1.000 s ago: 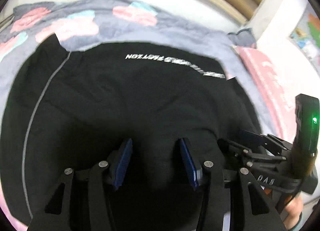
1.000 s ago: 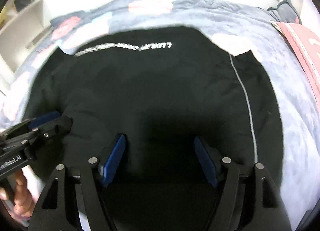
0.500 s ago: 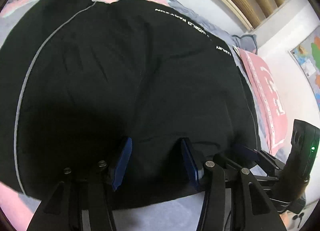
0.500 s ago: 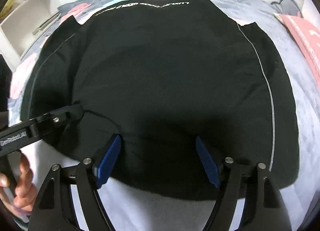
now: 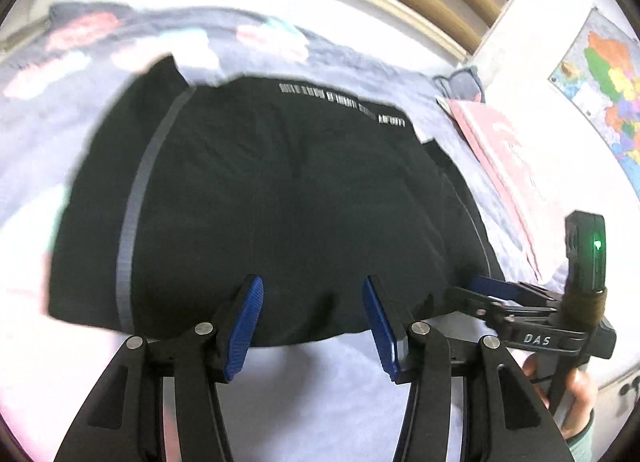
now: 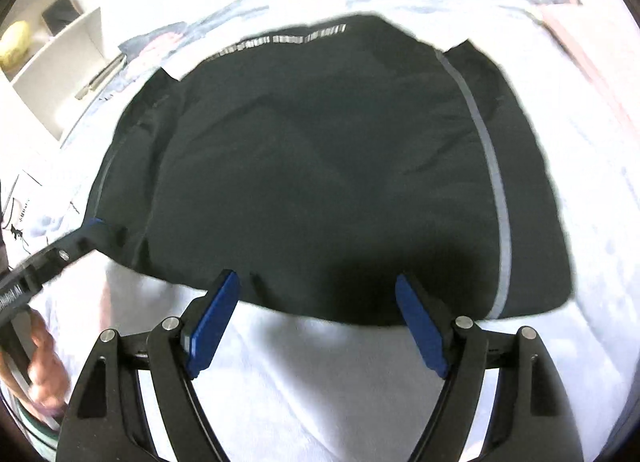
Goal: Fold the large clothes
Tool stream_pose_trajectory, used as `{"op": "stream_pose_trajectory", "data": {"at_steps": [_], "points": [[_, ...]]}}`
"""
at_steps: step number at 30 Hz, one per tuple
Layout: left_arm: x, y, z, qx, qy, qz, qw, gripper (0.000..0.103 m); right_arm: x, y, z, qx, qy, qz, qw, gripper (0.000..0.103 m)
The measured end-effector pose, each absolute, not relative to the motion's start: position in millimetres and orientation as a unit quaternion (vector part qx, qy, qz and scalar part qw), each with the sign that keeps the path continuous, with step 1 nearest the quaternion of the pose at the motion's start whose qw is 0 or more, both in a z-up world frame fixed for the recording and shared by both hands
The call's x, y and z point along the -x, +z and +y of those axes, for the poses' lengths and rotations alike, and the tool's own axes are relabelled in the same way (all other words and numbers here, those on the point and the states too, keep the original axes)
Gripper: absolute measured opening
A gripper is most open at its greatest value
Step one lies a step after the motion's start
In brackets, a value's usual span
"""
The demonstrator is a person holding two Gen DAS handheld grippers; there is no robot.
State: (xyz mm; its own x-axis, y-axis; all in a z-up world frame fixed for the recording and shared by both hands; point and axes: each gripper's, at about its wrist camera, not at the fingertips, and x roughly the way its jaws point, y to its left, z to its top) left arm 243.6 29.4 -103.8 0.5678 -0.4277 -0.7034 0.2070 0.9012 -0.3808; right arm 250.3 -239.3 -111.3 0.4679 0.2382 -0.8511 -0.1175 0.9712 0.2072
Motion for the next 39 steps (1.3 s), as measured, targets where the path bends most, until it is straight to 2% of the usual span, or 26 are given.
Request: {"op": "stream_pose_trajectory", "data": {"at_steps": [4,13,20,30,39], "points": [[-221,-83,70,0.154,-0.186,0.406,0.882,0.059,-230,-89,-252,-0.042,0.086,0.486,0.869,0.086],[-196,-69,129,0.172,-0.14,0.385,0.896,0.06,-209,-77,-289,-0.044,0.056,0.467,0.881,0.087],[-203,-73,160,0.2,-0.112,0.376,0.898,0.06,-213,-77,-339,-0.098,0.024,0.463,0.881,0.087],[-243,-77,172,0.198,-0.089,0.374,0.902,0.06,-242,-83,-385,-0.157,-0.007,0.446,0.881,0.087],[-324,-93,198,0.228,-0.065,0.371,0.898,0.064,-291,-100,-411,-0.188,0.009,0.411,0.892,0.089]]}}
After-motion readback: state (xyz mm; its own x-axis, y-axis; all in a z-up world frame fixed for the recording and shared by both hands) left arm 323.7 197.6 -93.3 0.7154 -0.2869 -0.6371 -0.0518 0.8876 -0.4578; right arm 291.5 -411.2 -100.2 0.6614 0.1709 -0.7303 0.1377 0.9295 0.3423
